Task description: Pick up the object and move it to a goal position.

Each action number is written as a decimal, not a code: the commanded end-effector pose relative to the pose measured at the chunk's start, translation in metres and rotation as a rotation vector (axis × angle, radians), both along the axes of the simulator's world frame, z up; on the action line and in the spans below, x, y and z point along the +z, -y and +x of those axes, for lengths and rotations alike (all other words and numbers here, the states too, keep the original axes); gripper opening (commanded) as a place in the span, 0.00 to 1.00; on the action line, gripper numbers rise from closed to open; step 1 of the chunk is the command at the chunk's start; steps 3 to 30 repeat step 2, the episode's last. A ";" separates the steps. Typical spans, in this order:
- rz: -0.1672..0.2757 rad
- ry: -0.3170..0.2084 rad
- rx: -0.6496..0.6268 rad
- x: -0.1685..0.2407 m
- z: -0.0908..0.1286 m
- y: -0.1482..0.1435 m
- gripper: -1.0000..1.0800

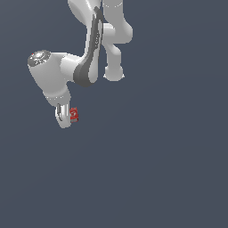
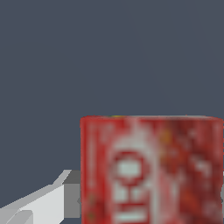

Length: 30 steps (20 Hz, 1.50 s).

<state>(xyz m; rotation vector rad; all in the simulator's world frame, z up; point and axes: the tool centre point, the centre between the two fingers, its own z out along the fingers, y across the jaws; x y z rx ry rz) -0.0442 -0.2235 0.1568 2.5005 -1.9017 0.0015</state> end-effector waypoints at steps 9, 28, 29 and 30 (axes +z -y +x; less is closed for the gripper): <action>0.000 -0.001 0.002 0.002 0.001 0.004 0.00; 0.000 -0.001 0.002 0.002 0.001 0.004 0.00; 0.000 -0.001 0.002 0.002 0.001 0.004 0.00; 0.000 -0.001 0.002 0.002 0.001 0.004 0.00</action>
